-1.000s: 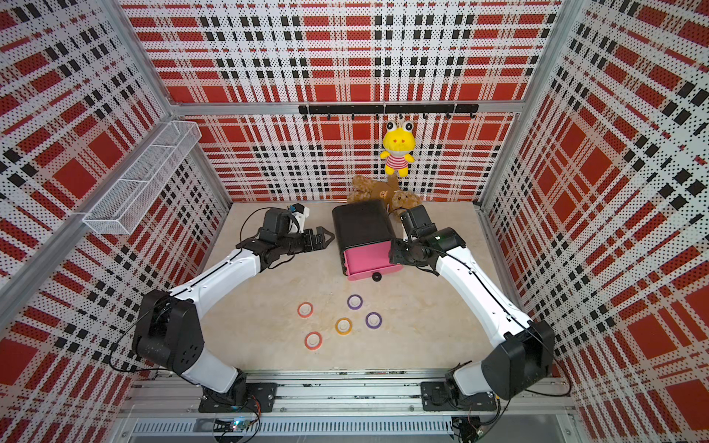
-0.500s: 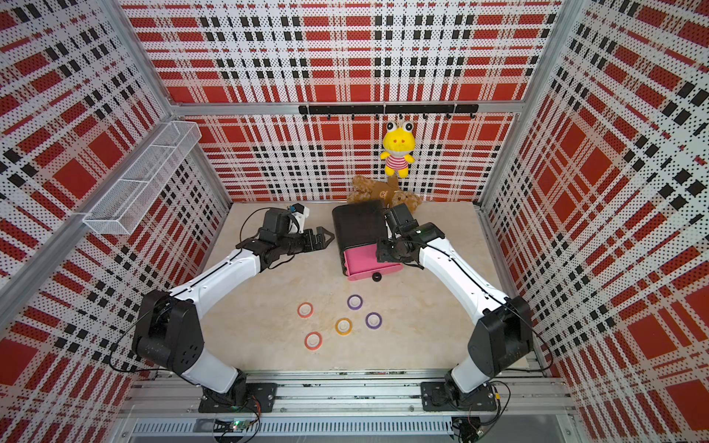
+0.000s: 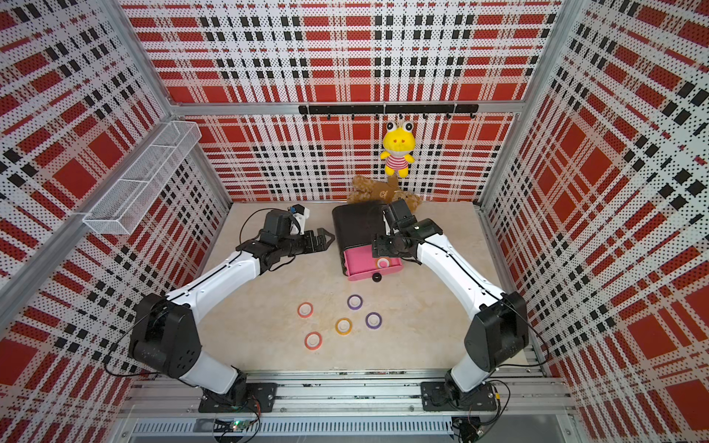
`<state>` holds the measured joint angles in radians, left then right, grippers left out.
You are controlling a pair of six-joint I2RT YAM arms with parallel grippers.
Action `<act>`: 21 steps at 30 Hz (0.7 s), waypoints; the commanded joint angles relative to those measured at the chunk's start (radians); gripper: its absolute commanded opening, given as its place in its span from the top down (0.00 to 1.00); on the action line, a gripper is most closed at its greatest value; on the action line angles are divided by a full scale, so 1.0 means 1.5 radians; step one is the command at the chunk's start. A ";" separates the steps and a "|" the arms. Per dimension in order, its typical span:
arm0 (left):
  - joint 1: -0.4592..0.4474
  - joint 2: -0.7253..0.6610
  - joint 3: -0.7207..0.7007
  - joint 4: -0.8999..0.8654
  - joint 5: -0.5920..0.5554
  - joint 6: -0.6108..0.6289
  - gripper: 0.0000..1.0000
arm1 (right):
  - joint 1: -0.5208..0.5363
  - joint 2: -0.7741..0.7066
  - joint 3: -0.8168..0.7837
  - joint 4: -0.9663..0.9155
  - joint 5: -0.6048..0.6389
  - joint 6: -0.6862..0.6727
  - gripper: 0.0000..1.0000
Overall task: Place the transparent tape into the drawer according to color
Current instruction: Place the tape in the drawer.
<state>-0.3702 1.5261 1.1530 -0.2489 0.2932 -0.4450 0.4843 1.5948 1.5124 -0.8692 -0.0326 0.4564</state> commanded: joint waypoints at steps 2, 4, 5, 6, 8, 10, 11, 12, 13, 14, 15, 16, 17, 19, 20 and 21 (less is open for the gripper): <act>-0.011 -0.075 -0.038 -0.019 -0.038 -0.001 0.00 | 0.005 -0.074 -0.017 0.015 0.007 -0.002 0.18; -0.025 -0.101 -0.048 -0.036 -0.057 0.002 0.00 | 0.001 -0.104 -0.036 0.023 0.002 0.003 0.14; -0.033 -0.111 -0.051 -0.046 -0.064 0.004 0.00 | -0.003 -0.118 -0.046 0.028 -0.005 0.005 0.12; -0.043 -0.119 -0.051 -0.060 -0.074 0.009 0.00 | -0.008 -0.134 -0.058 0.033 -0.016 0.007 0.10; -0.068 -0.134 -0.047 -0.094 -0.098 0.022 0.00 | -0.018 -0.165 -0.086 0.047 -0.037 0.010 0.04; -0.096 -0.147 -0.045 -0.126 -0.121 0.032 0.00 | -0.034 -0.190 -0.112 0.056 -0.057 0.009 0.00; -0.109 -0.152 -0.043 -0.141 -0.130 0.035 0.01 | -0.042 -0.199 -0.122 0.058 -0.067 0.009 0.00; -0.124 -0.158 -0.043 -0.158 -0.139 0.036 0.01 | -0.052 -0.210 -0.134 0.059 -0.077 0.007 0.00; -0.142 -0.164 -0.041 -0.174 -0.147 0.035 0.01 | -0.059 -0.221 -0.146 0.062 -0.085 0.007 0.00; -0.155 -0.168 -0.040 -0.188 -0.154 0.031 0.01 | -0.063 -0.230 -0.155 0.066 -0.089 0.006 0.00; -0.173 -0.172 -0.040 -0.202 -0.163 0.023 0.01 | -0.070 -0.239 -0.166 0.070 -0.100 0.004 0.00; -0.193 -0.176 -0.039 -0.217 -0.170 0.016 0.01 | -0.077 -0.247 -0.175 0.072 -0.108 0.003 0.00; -0.211 -0.179 -0.039 -0.229 -0.179 0.010 0.01 | -0.082 -0.252 -0.182 0.074 -0.112 0.003 0.00; -0.253 -0.180 -0.035 -0.262 -0.200 -0.001 0.01 | -0.091 -0.262 -0.194 0.079 -0.124 0.000 0.00; -0.271 -0.178 -0.032 -0.278 -0.209 -0.005 0.01 | -0.095 -0.266 -0.198 0.079 -0.127 0.000 0.00; -0.291 -0.174 -0.030 -0.294 -0.219 -0.009 0.00 | -0.098 -0.269 -0.202 0.079 -0.130 -0.003 0.00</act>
<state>-0.7506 1.2736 1.0908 -0.5804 0.0326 -0.4374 0.3504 1.2240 1.2198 -0.7826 -0.1848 0.4637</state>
